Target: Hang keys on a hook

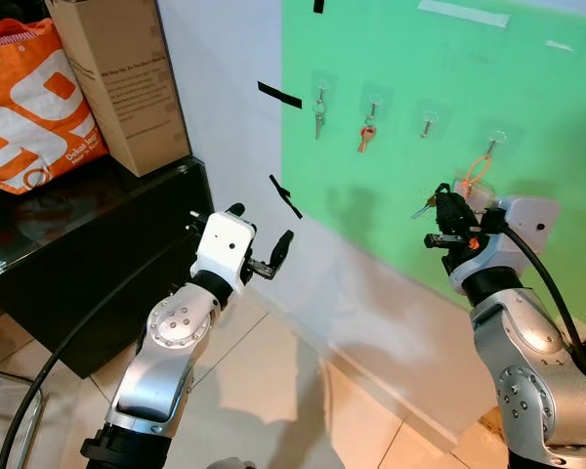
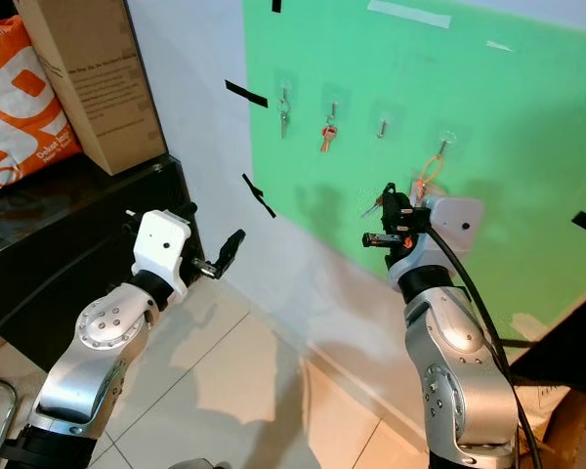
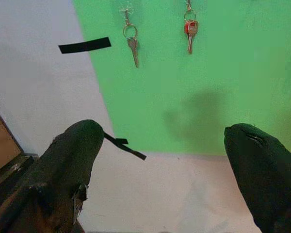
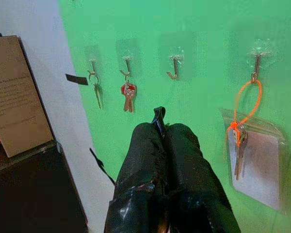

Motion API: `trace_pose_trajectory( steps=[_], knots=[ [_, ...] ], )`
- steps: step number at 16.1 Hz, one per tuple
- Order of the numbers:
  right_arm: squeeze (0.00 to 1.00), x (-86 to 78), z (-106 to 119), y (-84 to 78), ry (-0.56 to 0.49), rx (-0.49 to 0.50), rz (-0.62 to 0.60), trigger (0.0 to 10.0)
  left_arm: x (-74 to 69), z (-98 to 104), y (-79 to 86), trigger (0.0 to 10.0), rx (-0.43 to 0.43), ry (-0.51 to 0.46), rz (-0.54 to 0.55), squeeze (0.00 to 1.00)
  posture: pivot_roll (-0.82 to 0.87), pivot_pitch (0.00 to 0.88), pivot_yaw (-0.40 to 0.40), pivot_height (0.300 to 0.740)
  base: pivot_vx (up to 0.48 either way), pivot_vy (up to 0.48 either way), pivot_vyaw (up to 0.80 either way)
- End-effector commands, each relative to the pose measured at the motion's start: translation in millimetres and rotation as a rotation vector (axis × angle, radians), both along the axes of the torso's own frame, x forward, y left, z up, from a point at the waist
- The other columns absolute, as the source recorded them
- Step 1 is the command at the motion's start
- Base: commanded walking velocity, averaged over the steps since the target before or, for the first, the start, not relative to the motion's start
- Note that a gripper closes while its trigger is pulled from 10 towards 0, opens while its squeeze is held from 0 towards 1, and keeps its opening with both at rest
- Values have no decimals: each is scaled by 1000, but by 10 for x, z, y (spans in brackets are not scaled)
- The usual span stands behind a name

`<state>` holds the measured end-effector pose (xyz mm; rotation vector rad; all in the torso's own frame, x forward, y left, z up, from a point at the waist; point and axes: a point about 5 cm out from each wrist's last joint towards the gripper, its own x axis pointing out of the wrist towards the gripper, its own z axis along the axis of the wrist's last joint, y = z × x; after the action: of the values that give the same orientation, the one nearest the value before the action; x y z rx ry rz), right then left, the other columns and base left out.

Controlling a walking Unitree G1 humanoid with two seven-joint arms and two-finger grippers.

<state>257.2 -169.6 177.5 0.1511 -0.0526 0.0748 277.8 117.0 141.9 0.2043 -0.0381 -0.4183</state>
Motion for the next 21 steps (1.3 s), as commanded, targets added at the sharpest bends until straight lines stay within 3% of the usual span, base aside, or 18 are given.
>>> trace_pose_trajectory(
  steps=[1,21],
  knots=[
    [0,32,24,19,-7,0,8,10000,27,41,30,10000,10,-13,7,0,-19,0,31,740,0,0,0],
    [0,46,37,66,-15,-21,41,10000,4,50,59,10000,-4,-2,-5,0,-11,0,33,740,223,0,-80]
  ],
)
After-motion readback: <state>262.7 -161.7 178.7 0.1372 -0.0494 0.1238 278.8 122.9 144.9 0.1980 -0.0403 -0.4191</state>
